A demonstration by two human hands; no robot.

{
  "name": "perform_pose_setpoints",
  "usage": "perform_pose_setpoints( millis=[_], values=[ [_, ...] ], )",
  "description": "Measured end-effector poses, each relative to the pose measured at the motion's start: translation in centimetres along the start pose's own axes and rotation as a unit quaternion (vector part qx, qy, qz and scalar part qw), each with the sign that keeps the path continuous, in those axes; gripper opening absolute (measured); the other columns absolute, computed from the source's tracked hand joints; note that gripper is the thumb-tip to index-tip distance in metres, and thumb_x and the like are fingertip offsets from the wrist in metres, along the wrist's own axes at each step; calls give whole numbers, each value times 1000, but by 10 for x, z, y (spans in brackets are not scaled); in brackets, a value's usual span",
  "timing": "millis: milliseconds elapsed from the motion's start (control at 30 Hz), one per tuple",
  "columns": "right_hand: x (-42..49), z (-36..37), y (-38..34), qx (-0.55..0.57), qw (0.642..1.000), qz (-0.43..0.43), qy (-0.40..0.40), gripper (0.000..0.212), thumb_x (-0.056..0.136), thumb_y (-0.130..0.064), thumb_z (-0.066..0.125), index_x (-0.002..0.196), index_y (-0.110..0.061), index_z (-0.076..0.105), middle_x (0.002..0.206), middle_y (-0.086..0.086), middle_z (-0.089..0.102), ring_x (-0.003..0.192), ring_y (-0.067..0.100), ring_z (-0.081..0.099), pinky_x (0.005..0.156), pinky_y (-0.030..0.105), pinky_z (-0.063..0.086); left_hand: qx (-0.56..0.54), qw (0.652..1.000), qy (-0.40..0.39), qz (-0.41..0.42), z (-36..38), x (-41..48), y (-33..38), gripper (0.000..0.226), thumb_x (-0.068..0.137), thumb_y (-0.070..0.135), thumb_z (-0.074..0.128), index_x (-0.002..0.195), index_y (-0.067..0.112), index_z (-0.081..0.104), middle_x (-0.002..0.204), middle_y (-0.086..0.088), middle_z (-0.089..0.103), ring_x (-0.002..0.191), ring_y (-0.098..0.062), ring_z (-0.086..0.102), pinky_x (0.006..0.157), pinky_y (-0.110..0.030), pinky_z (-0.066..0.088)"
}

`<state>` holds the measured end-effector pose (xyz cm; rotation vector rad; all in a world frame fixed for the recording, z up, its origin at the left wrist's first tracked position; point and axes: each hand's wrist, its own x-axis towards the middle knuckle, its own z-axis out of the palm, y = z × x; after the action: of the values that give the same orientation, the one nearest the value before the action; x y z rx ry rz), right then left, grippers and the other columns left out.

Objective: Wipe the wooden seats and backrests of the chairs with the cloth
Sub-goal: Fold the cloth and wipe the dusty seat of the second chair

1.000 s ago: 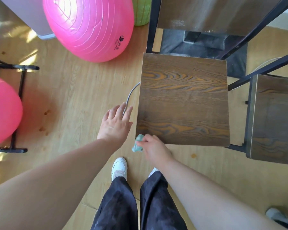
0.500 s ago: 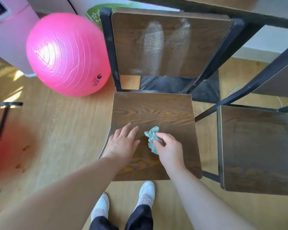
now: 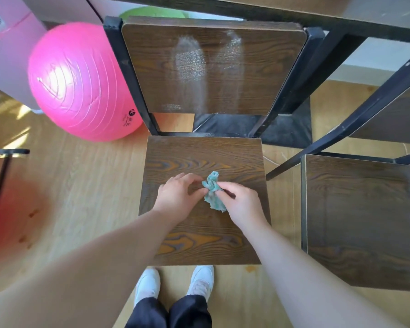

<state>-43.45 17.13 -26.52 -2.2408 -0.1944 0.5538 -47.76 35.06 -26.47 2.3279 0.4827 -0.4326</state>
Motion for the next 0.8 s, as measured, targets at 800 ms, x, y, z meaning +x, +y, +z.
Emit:
perform_pose_setpoints(
  millis=[800],
  values=[
    [48,-28,17,-159,978,-134,18,25,92,-8,61,109,-22,73,102,-9,54,88,10,53,76,24,49,133,988,50,59,-37,23,-23,19,92,46,56,101,33,66,112,12,58,107,-18,44,88,-36,36]
  ],
)
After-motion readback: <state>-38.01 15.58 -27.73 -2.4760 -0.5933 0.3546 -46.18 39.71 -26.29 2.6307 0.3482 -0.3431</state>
